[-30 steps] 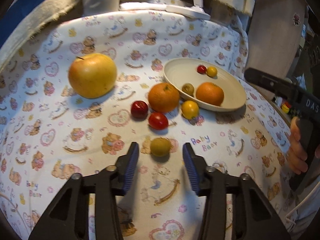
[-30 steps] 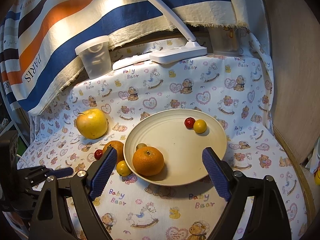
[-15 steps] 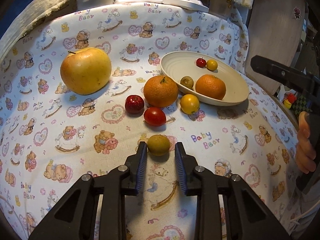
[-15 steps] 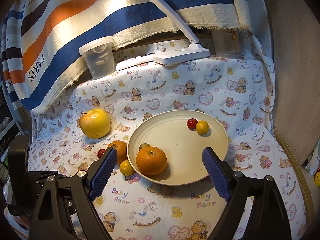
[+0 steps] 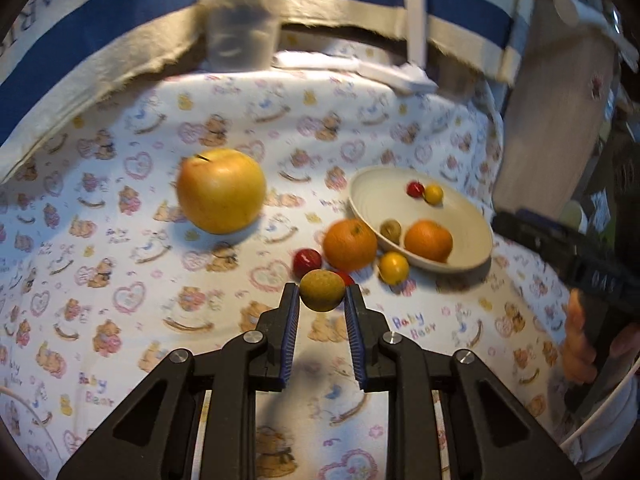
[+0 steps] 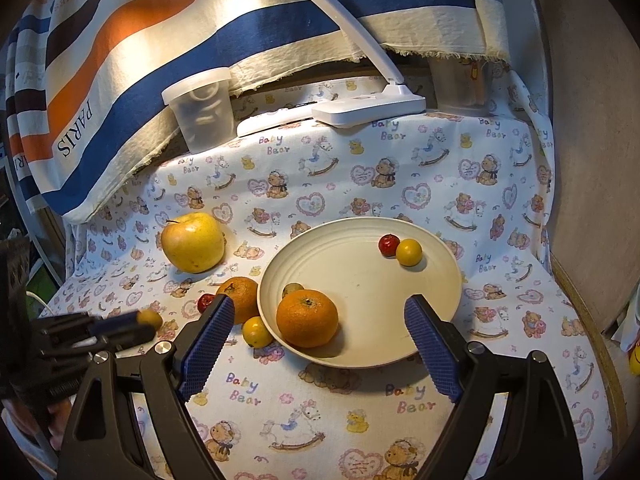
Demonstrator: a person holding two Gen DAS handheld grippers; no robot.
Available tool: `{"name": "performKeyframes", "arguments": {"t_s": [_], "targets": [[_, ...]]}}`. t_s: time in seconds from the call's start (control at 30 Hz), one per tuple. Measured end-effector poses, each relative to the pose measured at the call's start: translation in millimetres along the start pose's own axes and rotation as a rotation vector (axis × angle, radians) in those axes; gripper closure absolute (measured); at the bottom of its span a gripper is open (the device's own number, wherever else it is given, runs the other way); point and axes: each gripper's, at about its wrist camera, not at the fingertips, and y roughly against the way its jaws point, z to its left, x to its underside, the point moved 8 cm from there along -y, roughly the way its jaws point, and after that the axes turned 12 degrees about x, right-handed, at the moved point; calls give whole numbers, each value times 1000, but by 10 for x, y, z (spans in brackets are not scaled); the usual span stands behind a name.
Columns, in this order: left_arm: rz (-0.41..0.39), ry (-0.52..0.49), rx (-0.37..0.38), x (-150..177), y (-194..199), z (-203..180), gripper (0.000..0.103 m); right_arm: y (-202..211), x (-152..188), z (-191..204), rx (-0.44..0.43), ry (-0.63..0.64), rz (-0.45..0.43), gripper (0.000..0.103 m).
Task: Organize fruits
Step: 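Grasp the small brown fruit on the cloth with the left tool, then grasp the red cherry tomato with the right tool while the left tool holds the brown fruit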
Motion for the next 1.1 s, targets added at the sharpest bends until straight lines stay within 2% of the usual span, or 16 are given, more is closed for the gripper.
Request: {"name": "performKeyframes", "arguments": {"t_s": [0.23, 0.37, 0.43, 0.53, 0.7, 0.77, 0.87, 0.97, 1.1], "targets": [[-63, 43, -61, -122, 153, 263, 81, 41, 31, 228, -59, 66, -3, 15], [-77, 70, -74, -150, 183, 363, 81, -27, 57, 455, -185, 39, 115, 26], [-81, 71, -88, -148, 197, 397, 81, -54, 87, 584, -207, 52, 161, 28], [-80, 82, -93, -145, 204, 451, 81, -61, 107, 785, -202, 94, 182, 28], [-75, 80, -105, -161, 220, 517, 81, -205, 186, 1095, -197, 150, 253, 40], [-78, 95, -99, -167, 248, 539, 81, -322, 238, 1167, -171, 165, 281, 43], [-83, 100, -98, -170, 279, 544, 81, -455, 335, 1257, -135, 201, 317, 53], [-84, 90, -115, -174, 284, 541, 81, -537, 409, 1323, -108, 221, 338, 54], [-81, 94, -113, -171, 271, 535, 81, -626, 464, 1347, -54, 230, 369, 62]]}}
